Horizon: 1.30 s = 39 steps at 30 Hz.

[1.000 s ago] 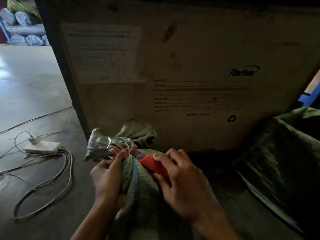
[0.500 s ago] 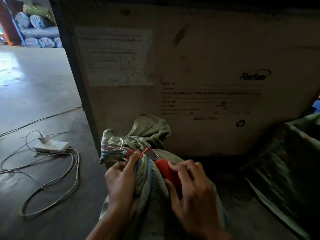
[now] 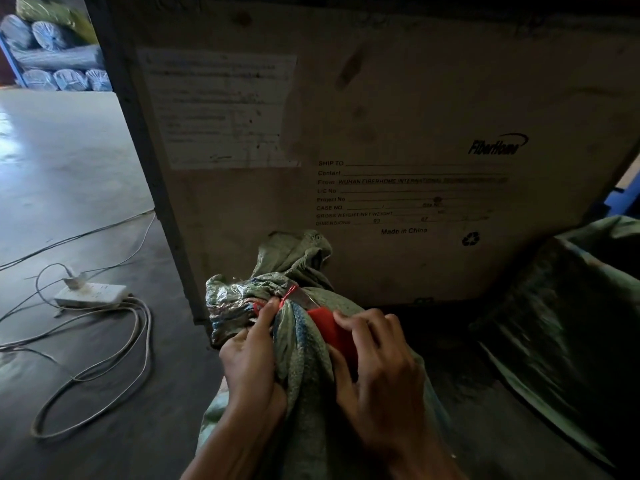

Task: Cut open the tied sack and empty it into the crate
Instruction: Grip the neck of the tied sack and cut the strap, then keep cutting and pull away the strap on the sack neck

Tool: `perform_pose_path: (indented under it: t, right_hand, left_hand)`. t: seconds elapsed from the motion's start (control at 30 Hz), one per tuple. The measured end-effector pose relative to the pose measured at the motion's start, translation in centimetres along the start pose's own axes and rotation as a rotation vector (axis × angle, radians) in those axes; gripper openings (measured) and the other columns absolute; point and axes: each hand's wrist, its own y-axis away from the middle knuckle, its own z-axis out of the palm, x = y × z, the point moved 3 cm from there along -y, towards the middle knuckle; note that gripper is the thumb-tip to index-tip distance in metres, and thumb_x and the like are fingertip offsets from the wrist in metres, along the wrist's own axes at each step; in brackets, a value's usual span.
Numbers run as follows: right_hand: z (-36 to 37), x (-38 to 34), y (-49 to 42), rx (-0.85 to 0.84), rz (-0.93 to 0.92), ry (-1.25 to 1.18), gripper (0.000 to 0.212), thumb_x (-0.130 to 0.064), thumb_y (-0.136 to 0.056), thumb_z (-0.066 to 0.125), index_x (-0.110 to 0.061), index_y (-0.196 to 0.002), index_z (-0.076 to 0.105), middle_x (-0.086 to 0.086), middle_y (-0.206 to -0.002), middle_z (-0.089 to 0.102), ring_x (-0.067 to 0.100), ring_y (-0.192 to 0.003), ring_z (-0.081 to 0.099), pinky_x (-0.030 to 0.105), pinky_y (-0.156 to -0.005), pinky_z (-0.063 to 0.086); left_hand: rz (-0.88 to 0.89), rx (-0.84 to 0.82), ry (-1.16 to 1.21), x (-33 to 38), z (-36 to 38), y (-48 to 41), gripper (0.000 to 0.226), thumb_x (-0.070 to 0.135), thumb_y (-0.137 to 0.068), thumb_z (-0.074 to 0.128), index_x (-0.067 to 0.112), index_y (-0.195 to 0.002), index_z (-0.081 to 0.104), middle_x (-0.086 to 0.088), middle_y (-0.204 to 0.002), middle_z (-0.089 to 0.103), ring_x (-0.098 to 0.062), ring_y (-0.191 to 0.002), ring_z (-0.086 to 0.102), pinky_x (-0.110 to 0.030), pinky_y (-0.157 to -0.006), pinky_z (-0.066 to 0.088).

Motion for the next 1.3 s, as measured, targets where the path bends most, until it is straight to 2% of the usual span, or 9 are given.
perform_pose_path:
  t: [0.17, 0.27, 0.4, 0.57, 0.83, 1.0, 1.1, 1.2, 1.3]
  right_hand:
    - [-4.4, 1.9, -5.9, 0.382, 0.246, -0.305, 0.017, -0.033, -0.092, 0.067, -0.022, -0.103, 0.059, -0.001, -0.098, 0.062, 0.010, -0.083, 0.060, 0.029, -0.068, 0.054]
    - [-9.7, 5.6, -9.1, 0.530, 0.303, -0.241, 0.033, -0.036, -0.091, 0.067, -0.015, -0.116, 0.060, -0.001, -0.110, 0.062, -0.001, -0.085, 0.060, 0.015, -0.070, 0.051]
    - [-8.4, 7.3, -6.1, 0.220, 0.401, -0.357, 0.033, -0.034, -0.091, 0.066, -0.021, -0.120, 0.059, -0.015, -0.102, 0.060, -0.018, -0.081, 0.059, 0.010, -0.059, 0.051]
    - [-3.5, 5.6, -4.7, -0.063, 0.365, -0.485, 0.031, -0.032, -0.093, 0.063, -0.022, -0.122, 0.061, -0.008, -0.104, 0.065, 0.000, -0.084, 0.065, 0.015, -0.064, 0.052]
    - [-2.5, 3.9, -4.3, -0.118, 0.307, -0.582, 0.022, -0.034, -0.099, 0.052, -0.026, -0.118, 0.061, -0.010, -0.109, 0.061, 0.000, -0.102, 0.059, 0.016, -0.083, 0.047]
    - [-3.0, 3.5, -4.1, -0.111, 0.343, -0.685, 0.024, -0.035, -0.100, 0.048, -0.029, -0.121, 0.057, -0.008, -0.106, 0.066, 0.004, -0.098, 0.062, 0.009, -0.079, 0.046]
    - [-3.2, 2.8, -4.0, -0.138, 0.350, -0.765, 0.023, -0.036, -0.100, 0.047, -0.032, -0.120, 0.060, -0.008, -0.105, 0.070, 0.007, -0.098, 0.065, 0.015, -0.082, 0.048]
    - [-3.4, 1.8, -3.7, -0.190, 0.340, -0.820, 0.024, -0.039, -0.099, 0.046, -0.039, -0.118, 0.061, -0.011, -0.107, 0.070, 0.005, -0.099, 0.065, 0.023, -0.081, 0.050]
    - [-3.6, 1.0, -3.6, -0.241, 0.305, -0.863, 0.025, -0.039, -0.099, 0.044, -0.039, -0.118, 0.061, -0.015, -0.109, 0.072, 0.002, -0.104, 0.065, 0.023, -0.087, 0.048]
  left_hand:
    - [0.015, 0.011, -0.262, -4.3, -0.6, 0.8, 0.049, 0.036, -0.075, 0.084, -0.007, -0.081, 0.062, -0.037, -0.088, 0.068, -0.032, -0.083, 0.068, -0.055, -0.080, 0.057]
    - [-0.005, -0.039, -0.405, -6.9, -0.2, 1.8, 0.033, 0.024, -0.089, 0.076, 0.006, -0.077, 0.051, -0.014, -0.083, 0.069, -0.021, -0.080, 0.060, -0.030, -0.065, 0.043]
    - [0.108, -0.186, -0.479, -5.3, -0.3, 1.3, 0.022, 0.025, -0.096, 0.066, 0.006, -0.095, 0.054, -0.004, -0.092, 0.076, -0.009, -0.082, 0.071, -0.015, -0.056, 0.050]
    - [0.156, -0.261, -0.497, -3.8, -1.0, 1.4, 0.025, 0.028, -0.098, 0.062, 0.006, -0.099, 0.050, 0.004, -0.074, 0.079, 0.004, -0.058, 0.068, -0.017, -0.047, 0.047]
    - [0.358, -0.274, -0.615, -1.6, -0.3, 1.1, 0.017, 0.023, -0.088, 0.076, 0.009, -0.084, 0.067, -0.014, -0.090, 0.063, -0.025, -0.082, 0.061, -0.025, -0.070, 0.047]
    - [0.375, -0.372, -0.515, 0.2, -0.3, 1.5, 0.020, 0.005, -0.085, 0.071, 0.001, -0.079, 0.052, -0.006, -0.077, 0.055, -0.015, -0.068, 0.058, -0.027, -0.057, 0.051]
    - [0.312, -0.470, -0.383, 1.3, -0.4, 1.8, 0.034, 0.032, -0.067, 0.074, 0.010, -0.076, 0.050, -0.004, -0.066, 0.049, -0.011, -0.053, 0.049, -0.024, -0.052, 0.035]
    - [0.268, -0.456, -0.300, 1.7, -0.8, 0.9, 0.085, 0.065, -0.064, 0.079, -0.008, -0.098, 0.052, -0.013, -0.089, 0.058, -0.028, -0.070, 0.053, -0.035, -0.061, 0.045]
    - [0.279, -0.350, -0.286, 1.8, -1.4, 0.3, 0.077, 0.069, -0.067, 0.080, 0.001, -0.090, 0.052, -0.012, -0.077, 0.057, -0.027, -0.061, 0.050, -0.032, -0.052, 0.049]
